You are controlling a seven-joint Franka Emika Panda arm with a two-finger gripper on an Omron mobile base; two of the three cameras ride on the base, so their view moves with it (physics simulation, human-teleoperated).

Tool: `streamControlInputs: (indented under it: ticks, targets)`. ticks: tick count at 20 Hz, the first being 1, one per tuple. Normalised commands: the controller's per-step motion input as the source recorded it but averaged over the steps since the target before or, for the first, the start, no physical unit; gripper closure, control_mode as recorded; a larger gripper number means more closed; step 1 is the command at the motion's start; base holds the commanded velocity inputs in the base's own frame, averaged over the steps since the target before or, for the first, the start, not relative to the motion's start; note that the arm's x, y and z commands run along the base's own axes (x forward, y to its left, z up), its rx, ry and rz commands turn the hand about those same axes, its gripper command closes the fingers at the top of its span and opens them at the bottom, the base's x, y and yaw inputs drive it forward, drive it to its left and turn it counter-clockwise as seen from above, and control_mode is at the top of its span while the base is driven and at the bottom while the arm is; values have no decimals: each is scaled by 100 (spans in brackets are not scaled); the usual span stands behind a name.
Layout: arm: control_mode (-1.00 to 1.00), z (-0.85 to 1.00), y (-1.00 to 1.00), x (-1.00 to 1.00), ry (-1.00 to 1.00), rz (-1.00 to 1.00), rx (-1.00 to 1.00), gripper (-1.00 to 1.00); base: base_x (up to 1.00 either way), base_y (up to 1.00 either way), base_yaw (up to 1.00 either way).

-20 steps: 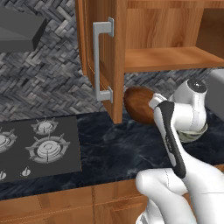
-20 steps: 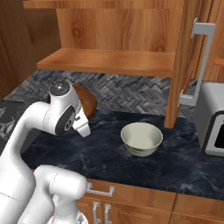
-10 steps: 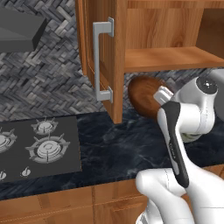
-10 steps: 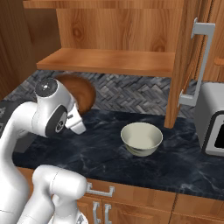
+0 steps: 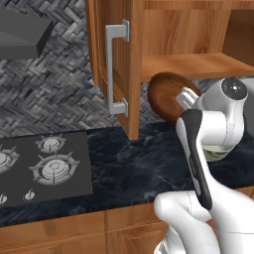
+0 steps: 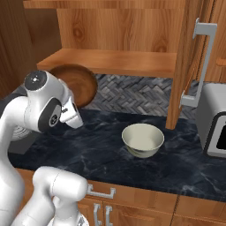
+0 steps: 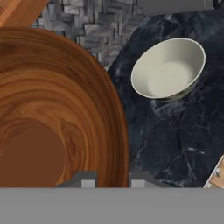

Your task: Open the cabinet. Pick the bowls from the counter and place them in the cabinet. Then close the cabinet.

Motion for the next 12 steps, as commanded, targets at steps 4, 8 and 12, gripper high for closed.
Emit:
streamControlInputs:
  ticks: [4, 8, 12]
  targets:
    - [-100, 38, 0, 0, -7, -6, 0, 100, 0, 0, 0]
    - [-100, 41, -4, 0, -5, -2, 0, 100, 0, 0, 0]
    - [-100, 43, -8, 0, -1, 0, 0, 100, 0, 0, 0]
